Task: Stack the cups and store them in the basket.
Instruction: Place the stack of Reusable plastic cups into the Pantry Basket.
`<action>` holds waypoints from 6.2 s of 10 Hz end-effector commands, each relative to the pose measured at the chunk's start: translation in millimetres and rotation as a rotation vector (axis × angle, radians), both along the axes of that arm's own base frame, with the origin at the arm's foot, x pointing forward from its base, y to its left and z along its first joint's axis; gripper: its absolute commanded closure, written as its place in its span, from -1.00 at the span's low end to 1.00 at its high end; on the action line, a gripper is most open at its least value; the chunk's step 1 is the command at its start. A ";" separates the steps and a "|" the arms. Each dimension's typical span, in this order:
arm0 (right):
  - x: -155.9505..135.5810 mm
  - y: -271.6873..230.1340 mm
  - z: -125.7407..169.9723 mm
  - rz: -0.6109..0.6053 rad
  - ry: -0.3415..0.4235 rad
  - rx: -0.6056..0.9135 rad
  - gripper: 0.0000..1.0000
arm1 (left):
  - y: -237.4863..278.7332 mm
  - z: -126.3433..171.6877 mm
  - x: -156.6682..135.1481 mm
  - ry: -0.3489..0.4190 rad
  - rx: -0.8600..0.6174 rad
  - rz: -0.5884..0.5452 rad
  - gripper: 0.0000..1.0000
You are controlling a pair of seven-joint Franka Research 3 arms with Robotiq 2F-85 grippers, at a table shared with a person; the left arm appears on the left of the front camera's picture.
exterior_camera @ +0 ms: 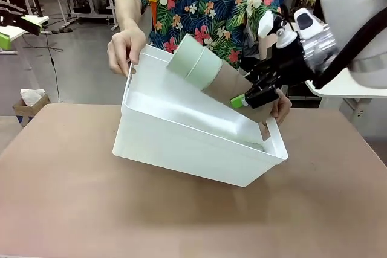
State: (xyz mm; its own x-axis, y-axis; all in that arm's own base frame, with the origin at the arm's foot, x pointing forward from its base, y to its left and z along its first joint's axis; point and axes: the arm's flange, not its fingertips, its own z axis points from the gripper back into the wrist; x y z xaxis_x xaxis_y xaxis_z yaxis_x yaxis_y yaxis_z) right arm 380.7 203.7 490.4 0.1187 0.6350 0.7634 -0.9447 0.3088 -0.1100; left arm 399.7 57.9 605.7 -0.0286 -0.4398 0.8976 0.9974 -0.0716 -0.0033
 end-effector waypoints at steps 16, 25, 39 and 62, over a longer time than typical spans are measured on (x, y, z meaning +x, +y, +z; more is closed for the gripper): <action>-8.1 9.8 -34.4 -0.030 -0.063 -0.036 -1.00 | -1.0 3.7 -1.8 0.007 -0.004 -0.001 -1.00; -32.0 -206.1 58.4 0.076 0.079 0.388 -1.00 | -1.0 3.7 -1.8 0.007 -0.004 -0.001 -1.00; -58.8 -285.9 49.0 0.050 0.026 0.487 -1.00 | -1.0 3.7 -1.8 0.007 -0.004 -0.001 -1.00; -58.8 -285.9 49.0 0.050 0.026 0.487 -1.00 | -1.0 3.7 -1.8 0.007 -0.004 -0.001 -1.00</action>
State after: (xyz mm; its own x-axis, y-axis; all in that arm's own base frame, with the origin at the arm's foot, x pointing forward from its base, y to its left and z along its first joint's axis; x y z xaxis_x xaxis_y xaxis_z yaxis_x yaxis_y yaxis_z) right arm 324.3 -84.8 538.7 0.1172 0.2355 0.9648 -0.9623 0.2670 0.0517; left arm 399.4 58.4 605.9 -0.0279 -0.4404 0.8974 0.9975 -0.0703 -0.0035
